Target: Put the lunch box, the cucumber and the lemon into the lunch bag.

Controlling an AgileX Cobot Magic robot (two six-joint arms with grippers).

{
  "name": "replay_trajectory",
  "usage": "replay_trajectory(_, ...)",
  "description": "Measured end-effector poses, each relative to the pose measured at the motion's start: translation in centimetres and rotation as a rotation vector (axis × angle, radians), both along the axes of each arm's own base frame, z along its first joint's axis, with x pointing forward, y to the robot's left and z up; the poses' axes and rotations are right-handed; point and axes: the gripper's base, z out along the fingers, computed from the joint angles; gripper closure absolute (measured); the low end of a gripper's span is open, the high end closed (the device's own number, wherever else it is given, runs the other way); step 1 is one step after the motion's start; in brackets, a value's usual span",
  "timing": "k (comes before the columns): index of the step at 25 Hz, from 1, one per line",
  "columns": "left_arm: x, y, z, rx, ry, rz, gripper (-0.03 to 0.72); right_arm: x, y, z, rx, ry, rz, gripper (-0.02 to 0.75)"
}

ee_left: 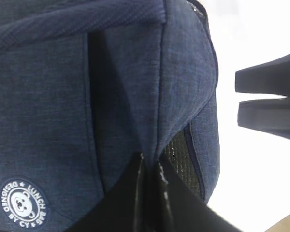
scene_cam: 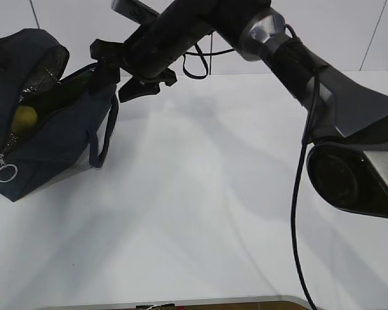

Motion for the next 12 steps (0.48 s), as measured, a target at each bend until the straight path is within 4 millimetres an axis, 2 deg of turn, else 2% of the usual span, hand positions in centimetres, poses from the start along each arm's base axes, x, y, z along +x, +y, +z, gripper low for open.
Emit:
replay_trajectory(7,0.0,0.0,0.0,0.0,0.0,0.0,0.701,0.6,0.8,-3.3,0.042,0.084,-0.01,0.239)
replay_trajectory(12,0.0,0.0,0.0,0.0,0.0,0.0,0.701,0.7,1.0,-3.7,0.066,0.092,-0.02,0.239)
